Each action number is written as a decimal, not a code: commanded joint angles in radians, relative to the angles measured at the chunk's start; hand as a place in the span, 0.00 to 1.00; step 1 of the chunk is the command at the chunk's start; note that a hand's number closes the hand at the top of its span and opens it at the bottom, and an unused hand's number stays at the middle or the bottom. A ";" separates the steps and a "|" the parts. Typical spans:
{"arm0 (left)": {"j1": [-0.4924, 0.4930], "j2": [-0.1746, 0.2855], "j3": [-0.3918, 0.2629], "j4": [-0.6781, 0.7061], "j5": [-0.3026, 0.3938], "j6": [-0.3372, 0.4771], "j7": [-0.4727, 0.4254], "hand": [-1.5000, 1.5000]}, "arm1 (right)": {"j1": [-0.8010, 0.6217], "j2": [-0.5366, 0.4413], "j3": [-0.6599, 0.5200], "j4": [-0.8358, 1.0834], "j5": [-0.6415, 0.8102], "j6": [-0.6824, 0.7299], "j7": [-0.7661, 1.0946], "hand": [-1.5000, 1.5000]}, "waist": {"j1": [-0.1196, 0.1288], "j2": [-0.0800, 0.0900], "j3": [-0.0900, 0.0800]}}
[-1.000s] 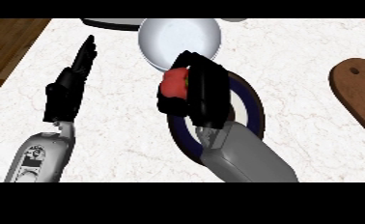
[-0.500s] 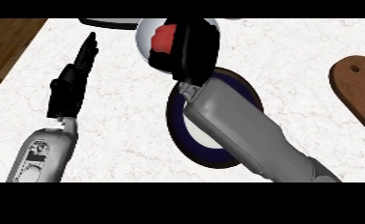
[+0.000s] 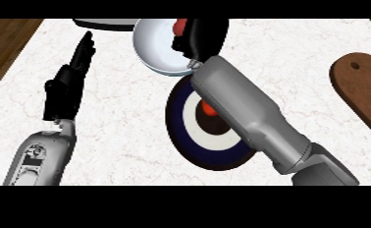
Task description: Pick the bell pepper from the plate and place it in the bowl
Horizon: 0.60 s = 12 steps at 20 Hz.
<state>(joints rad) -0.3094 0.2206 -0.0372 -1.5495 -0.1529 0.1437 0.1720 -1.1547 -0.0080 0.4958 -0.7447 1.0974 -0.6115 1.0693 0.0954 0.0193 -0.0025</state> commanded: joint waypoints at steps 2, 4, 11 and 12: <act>0.006 0.003 0.011 -0.006 0.025 -0.022 0.005 0.50 | -0.033 0.008 -0.021 0.198 0.013 -0.136 0.096 1.00 | 0.006 0.007 0.001; 0.043 0.003 0.008 -0.010 -0.001 0.000 -0.027 0.50 | -0.062 0.008 -0.075 0.241 -0.030 -0.116 0.057 1.00 | -0.007 0.003 0.001; -0.011 -0.007 -0.008 -0.013 -0.001 -0.014 0.003 0.50 | 0.019 0.008 -0.216 0.245 -0.271 -0.261 -0.201 0.00 | 0.014 0.020 0.004; 0.007 0.004 0.003 -0.022 -0.009 -0.005 -0.001 0.50 | 0.037 0.008 -0.240 0.236 -0.298 -0.283 -0.266 0.00 | 0.005 0.017 0.005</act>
<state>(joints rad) -0.3073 0.2197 -0.0371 -1.5648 -0.1534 0.1346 0.1685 -1.1489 -0.0035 0.3141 -0.5102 0.9038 -0.7940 0.9162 0.1010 0.0354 0.0012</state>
